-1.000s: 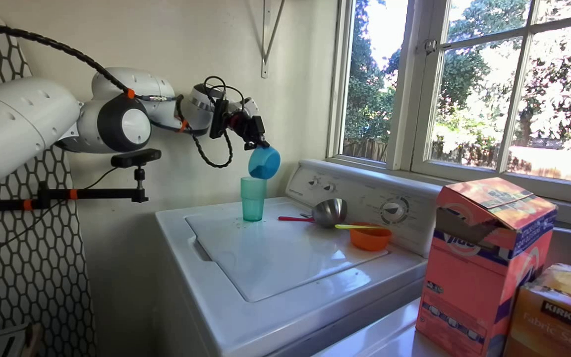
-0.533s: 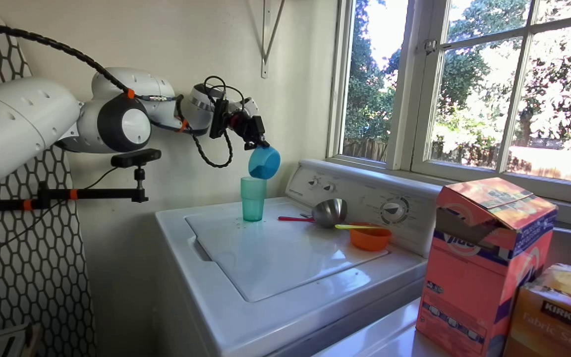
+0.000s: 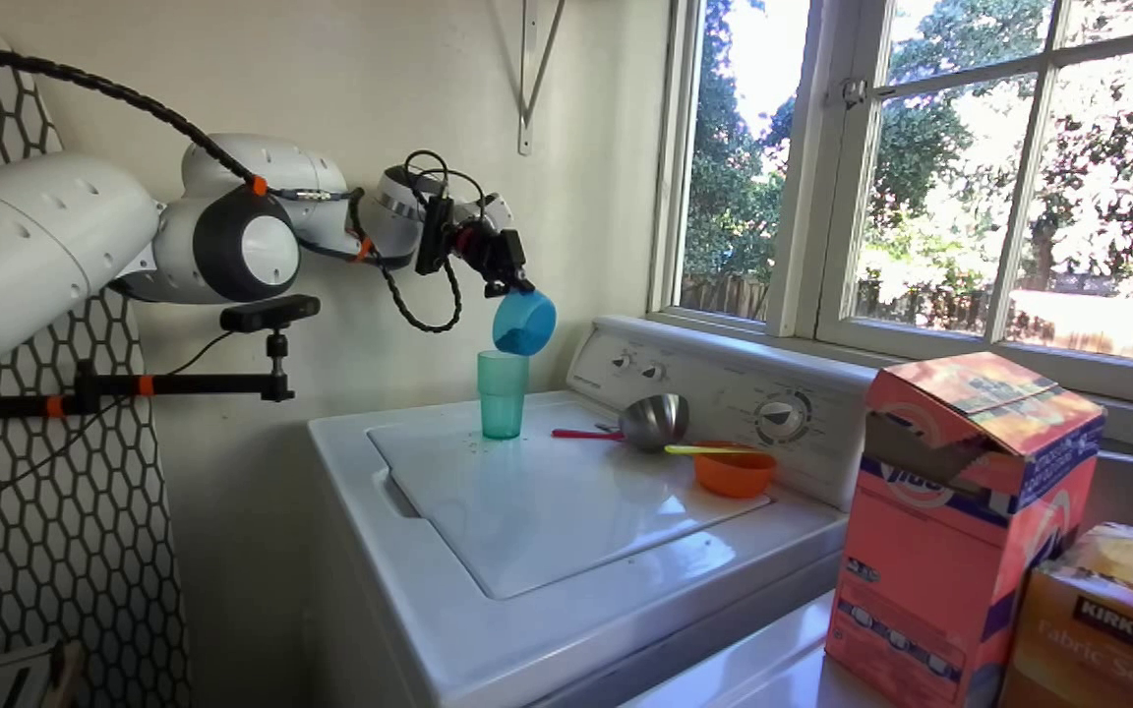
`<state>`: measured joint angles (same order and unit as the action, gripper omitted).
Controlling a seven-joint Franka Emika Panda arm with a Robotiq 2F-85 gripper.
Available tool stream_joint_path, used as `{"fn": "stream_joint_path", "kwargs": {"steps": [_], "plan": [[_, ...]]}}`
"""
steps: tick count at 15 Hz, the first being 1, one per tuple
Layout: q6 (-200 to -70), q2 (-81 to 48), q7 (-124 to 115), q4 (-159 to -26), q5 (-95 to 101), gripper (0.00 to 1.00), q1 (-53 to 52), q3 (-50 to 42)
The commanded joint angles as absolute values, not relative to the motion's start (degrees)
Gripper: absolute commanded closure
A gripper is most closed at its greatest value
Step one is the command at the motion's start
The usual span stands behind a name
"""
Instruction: Pour the contents of the blue bowl into the green cup
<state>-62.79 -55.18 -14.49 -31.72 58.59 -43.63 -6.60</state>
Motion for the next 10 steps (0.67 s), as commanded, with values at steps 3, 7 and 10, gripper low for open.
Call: {"fn": "stream_joint_path", "kwargs": {"steps": [3, 7, 10], "plan": [[-63.3, -55.1, -13.9, -31.7, 58.7, 0.99, -43.4, -6.6], [-63.9, -55.5, -13.7, -31.5, 58.6, 0.99, -43.0, -6.5], [-64.2, -55.5, -13.6, -31.6, 58.9, 0.99, -43.1, -6.7]]}}
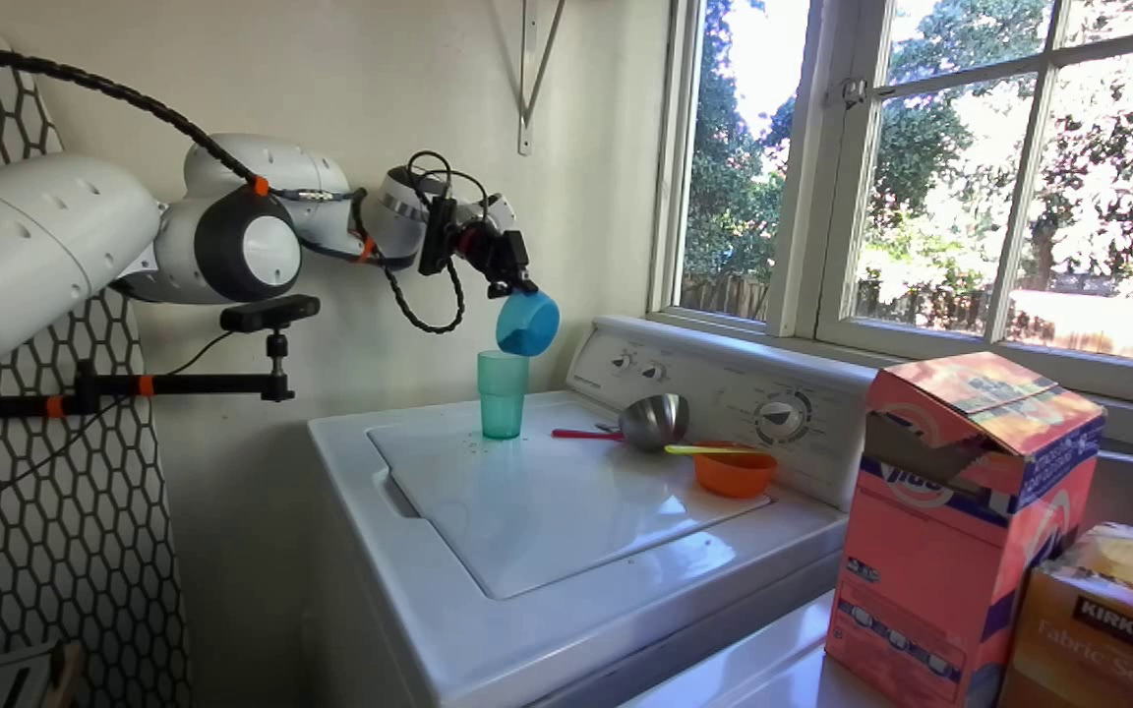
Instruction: Pour the contents of the blue bowl into the green cup
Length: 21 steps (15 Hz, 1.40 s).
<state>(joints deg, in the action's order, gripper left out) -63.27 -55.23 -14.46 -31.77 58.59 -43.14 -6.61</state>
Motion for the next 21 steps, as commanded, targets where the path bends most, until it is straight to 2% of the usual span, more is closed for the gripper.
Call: {"fn": "stream_joint_path", "kwargs": {"steps": [1, 21], "plan": [[-64.4, -55.5, -13.5, -31.7, 59.2, 0.99, -43.3, -6.8], [-64.5, -55.7, -14.2, -31.9, 59.9, 0.99, -44.8, -7.5]]}}
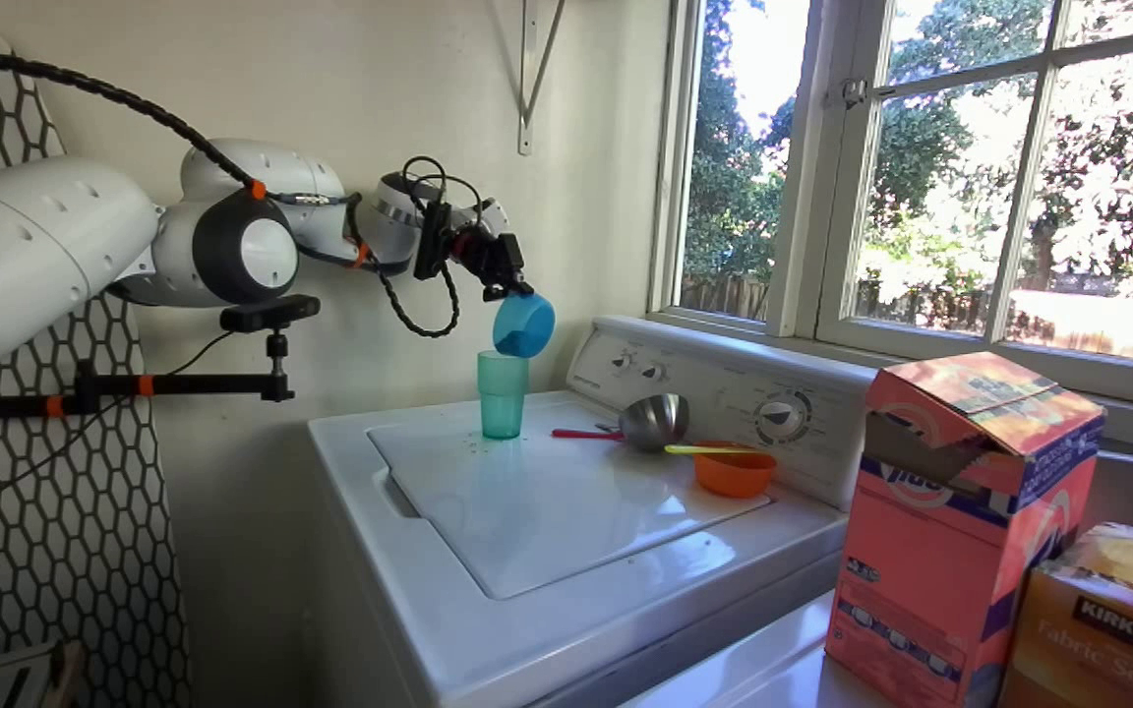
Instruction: Pour the contents of the blue bowl into the green cup
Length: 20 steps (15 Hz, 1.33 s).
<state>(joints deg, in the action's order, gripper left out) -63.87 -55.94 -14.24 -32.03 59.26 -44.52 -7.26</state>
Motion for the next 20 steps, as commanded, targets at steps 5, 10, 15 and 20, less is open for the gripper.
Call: {"fn": "stream_joint_path", "kwargs": {"steps": [5, 10, 15, 20], "plan": [[-63.7, -54.8, -16.7, -31.4, 58.6, 0.99, -43.9, -7.1], [-63.0, -52.7, -21.7, -31.5, 55.9, 0.99, -42.3, -5.7], [-63.2, -50.8, -28.4, -32.1, 47.4, 0.99, -39.2, -1.7], [-62.5, -50.2, -37.4, -33.1, 40.8, 0.99, -36.6, 0.7]]}}
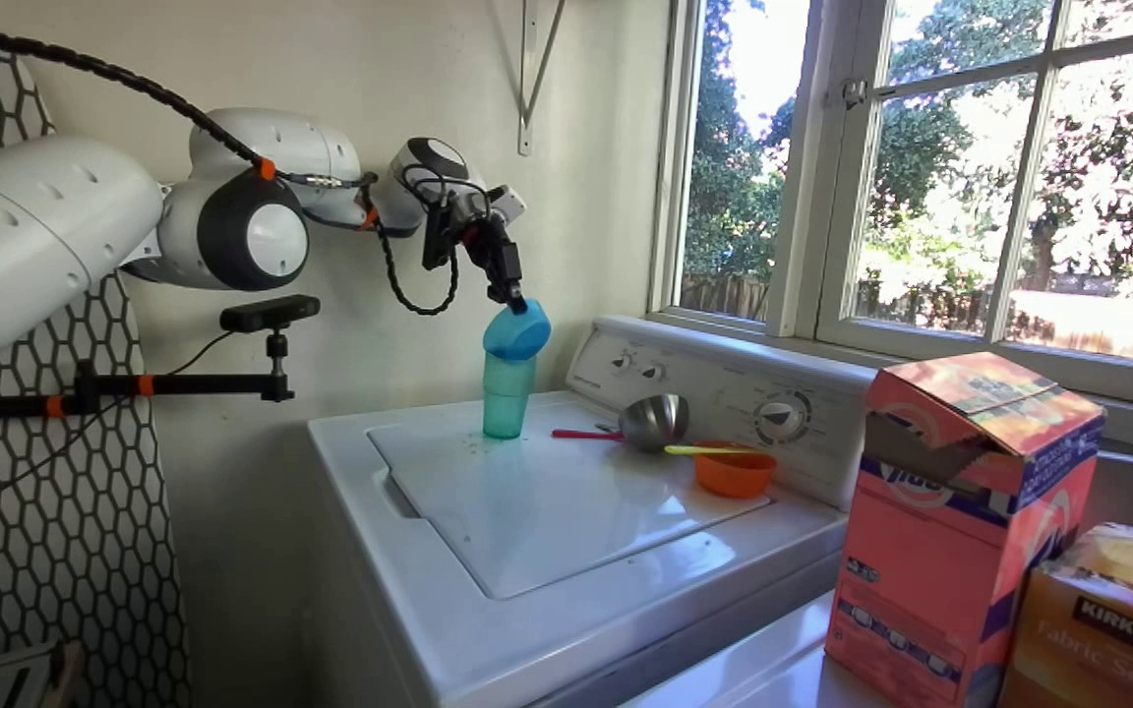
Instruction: Pour the contents of the blue bowl into the green cup
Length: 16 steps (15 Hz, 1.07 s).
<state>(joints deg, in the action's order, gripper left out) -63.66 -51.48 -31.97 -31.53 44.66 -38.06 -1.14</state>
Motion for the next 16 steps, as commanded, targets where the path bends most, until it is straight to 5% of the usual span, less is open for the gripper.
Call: {"fn": "stream_joint_path", "kwargs": {"steps": [1, 16], "plan": [[-62.6, -49.8, -38.6, -33.2, 40.5, 0.99, -36.4, 0.8], [-61.4, -44.6, -43.8, -35.1, 41.7, 0.99, -38.3, 0.6]]}}
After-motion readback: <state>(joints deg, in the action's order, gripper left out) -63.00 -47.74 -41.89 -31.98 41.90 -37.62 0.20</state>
